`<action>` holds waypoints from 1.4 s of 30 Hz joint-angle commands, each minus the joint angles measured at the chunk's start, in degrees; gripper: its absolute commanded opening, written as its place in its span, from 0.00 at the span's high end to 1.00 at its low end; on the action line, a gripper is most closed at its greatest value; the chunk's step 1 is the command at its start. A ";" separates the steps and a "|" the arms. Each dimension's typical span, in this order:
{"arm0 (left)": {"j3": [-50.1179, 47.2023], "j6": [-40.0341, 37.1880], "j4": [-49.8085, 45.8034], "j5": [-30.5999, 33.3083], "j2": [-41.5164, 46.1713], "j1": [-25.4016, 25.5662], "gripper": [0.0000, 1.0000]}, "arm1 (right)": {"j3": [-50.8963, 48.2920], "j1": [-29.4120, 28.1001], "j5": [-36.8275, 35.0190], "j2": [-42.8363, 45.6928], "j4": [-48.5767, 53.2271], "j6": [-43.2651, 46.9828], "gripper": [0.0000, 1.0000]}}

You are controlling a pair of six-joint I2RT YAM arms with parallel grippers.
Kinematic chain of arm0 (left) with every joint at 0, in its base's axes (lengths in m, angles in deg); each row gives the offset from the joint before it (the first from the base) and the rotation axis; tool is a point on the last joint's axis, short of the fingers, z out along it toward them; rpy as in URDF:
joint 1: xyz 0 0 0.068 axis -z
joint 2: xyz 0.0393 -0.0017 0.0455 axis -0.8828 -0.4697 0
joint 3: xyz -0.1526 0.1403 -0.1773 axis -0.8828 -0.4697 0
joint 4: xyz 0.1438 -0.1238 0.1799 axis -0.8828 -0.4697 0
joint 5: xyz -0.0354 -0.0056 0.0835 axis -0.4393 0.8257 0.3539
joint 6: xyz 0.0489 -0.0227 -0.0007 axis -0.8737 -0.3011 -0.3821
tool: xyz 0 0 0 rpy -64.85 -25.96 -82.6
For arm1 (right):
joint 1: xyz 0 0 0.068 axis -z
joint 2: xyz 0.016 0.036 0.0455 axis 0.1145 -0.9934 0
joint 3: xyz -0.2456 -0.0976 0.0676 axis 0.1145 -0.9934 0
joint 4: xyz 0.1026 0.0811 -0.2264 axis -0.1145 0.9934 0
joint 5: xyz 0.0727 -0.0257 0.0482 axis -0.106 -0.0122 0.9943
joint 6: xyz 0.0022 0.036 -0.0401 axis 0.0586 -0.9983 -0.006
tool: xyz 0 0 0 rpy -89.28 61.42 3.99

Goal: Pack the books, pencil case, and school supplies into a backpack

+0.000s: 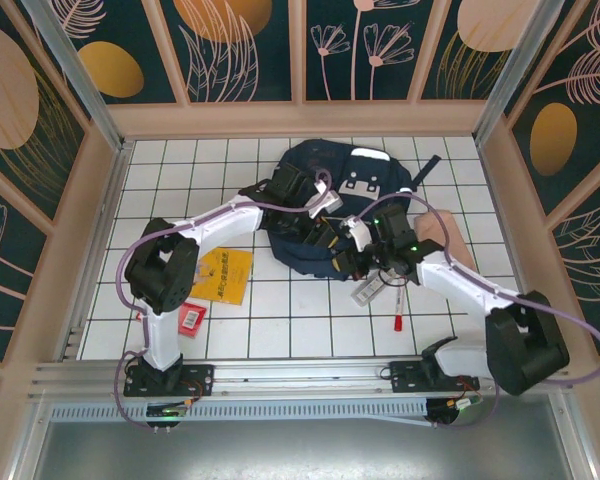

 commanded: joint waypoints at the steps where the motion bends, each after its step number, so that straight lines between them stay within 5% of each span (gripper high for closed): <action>1: -0.57 12.79 5.07 4.34 5.47 -1.12 0.66 | 2.20 -2.64 8.21 -3.05 -5.62 -5.63 0.79; 3: -3.02 16.83 2.08 5.77 7.63 -1.54 0.63 | 1.47 -4.20 10.73 -3.92 -6.87 -7.66 0.66; 7: -10.43 24.41 0.29 8.81 12.74 -1.54 0.62 | 3.29 -4.40 11.09 -0.54 2.06 0.55 0.60; 13: -21.73 35.58 2.63 11.01 18.59 -0.08 0.63 | 6.23 -4.16 -8.08 8.98 15.91 24.73 0.52; 17: -27.43 37.61 10.88 13.62 23.35 2.59 0.61 | 1.47 -4.13 -17.82 12.22 10.36 36.19 0.43; 20: -32.03 37.99 17.27 15.19 25.50 4.16 0.60 | -1.01 -4.04 -18.64 12.10 4.78 42.27 0.38; 29: -31.79 34.62 23.06 16.08 21.12 7.61 0.59 | -2.14 -3.32 -26.96 2.12 -7.20 45.25 0.37; 32: -32.13 34.57 24.91 16.77 20.39 8.52 0.58 | -1.67 -3.31 -24.66 0.35 -7.38 45.89 0.47; 38: -31.40 34.14 24.75 17.89 19.09 8.63 0.58 | -3.13 -3.27 -19.56 3.43 -10.17 45.33 0.95; 42: -30.76 34.86 24.40 18.99 17.48 8.73 0.58 | -3.14 -0.29 -13.97 6.66 -10.99 43.72 1.00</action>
